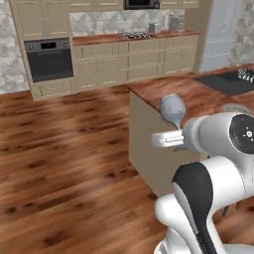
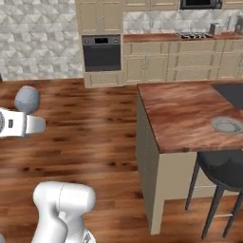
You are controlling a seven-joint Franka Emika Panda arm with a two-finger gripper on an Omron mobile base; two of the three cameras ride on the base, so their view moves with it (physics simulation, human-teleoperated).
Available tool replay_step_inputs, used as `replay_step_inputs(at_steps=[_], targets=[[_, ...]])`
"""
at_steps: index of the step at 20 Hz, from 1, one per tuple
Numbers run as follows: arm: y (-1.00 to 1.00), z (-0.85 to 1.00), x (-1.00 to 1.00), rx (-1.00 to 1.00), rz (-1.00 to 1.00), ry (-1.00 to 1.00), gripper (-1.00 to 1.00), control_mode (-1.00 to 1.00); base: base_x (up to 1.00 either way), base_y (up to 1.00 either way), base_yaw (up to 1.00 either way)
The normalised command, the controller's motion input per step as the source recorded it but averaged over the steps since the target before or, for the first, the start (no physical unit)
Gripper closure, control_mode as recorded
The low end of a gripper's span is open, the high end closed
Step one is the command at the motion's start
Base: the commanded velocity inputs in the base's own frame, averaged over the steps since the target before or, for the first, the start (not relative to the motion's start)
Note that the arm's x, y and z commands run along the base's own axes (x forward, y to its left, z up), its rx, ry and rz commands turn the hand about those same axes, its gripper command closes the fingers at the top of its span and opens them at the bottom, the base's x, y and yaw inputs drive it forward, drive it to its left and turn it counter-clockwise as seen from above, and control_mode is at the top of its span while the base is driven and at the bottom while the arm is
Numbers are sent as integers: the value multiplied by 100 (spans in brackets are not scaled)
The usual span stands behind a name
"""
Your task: Retrieve the wine glasses from the counter and place one next to each plate.
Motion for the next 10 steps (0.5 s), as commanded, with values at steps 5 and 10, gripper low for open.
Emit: replay_step_inputs(at_steps=[5,10], targets=[[0,0,0,0,0,0,100,100,-5,-15,97],[0,0,0,0,0,0,100,100,-85,-85,46]])
